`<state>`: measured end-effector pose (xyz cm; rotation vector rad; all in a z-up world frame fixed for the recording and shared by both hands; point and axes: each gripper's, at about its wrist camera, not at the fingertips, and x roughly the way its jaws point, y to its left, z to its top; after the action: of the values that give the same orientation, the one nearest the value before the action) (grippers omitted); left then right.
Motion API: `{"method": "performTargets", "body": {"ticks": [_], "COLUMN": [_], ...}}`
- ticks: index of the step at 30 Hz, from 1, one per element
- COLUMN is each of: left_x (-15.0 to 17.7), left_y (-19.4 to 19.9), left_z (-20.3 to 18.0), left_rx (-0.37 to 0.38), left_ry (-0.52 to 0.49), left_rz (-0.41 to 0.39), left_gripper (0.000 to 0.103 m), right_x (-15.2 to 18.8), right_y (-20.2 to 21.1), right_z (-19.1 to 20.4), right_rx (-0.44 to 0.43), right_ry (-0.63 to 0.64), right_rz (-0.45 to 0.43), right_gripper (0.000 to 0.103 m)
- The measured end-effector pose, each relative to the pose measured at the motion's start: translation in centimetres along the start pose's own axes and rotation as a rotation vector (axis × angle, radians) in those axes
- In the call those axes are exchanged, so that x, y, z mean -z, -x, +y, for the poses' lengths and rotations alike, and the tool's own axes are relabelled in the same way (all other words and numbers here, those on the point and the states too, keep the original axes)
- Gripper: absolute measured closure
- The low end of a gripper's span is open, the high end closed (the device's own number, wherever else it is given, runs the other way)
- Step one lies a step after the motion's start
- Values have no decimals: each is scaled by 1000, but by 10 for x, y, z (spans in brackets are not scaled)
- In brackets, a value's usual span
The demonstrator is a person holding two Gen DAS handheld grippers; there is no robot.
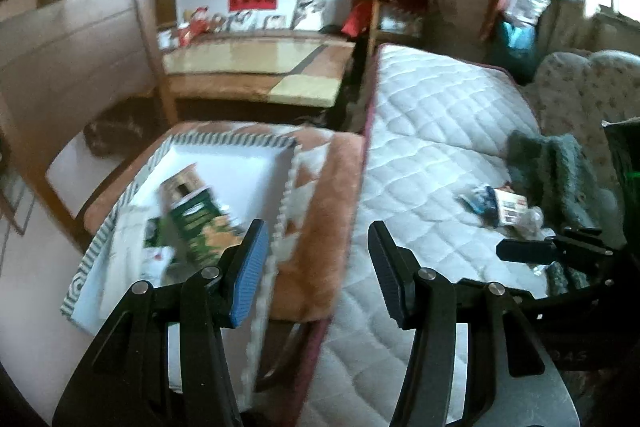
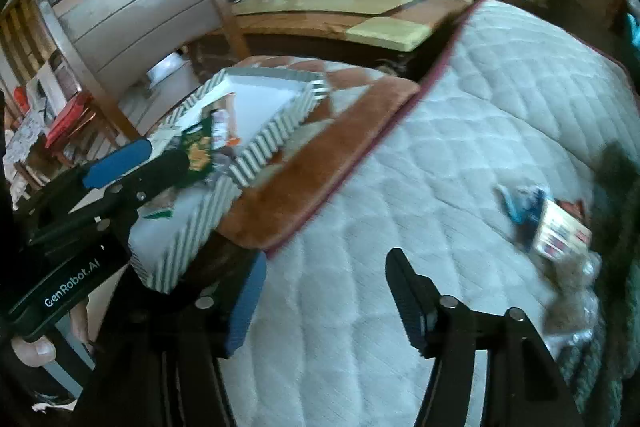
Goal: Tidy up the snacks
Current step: 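Open both grippers to drop the packets into the tray and withdraw, then move both grippers back over the snack pile on the mattress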
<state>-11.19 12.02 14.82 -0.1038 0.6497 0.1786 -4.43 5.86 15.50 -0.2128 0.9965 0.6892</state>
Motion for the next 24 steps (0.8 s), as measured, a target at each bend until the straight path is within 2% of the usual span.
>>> {"method": "performTargets", "body": {"ticks": [9,17,20,24], "left_x": [5,7,6,5], "left_y": [2,3,0,-13], "left_z": [-67,-102,-109,-118], "left_rx": [45,80,88,94], "left_ry": [-145,-218,-220,-226], "left_rz": [-45,-62,-56,-37], "left_gripper": [51,51,51,51], "right_x": [41,66,68,68], "right_y": [28,69,84,103], "right_z": [-56,-85,-87,-84], "right_rx": [38,-2,-32,-13], "right_ry": [-115,-126,-117,-67], "right_rz": [-18,-168,-195,-239], "right_gripper": [37,37,34,33]}}
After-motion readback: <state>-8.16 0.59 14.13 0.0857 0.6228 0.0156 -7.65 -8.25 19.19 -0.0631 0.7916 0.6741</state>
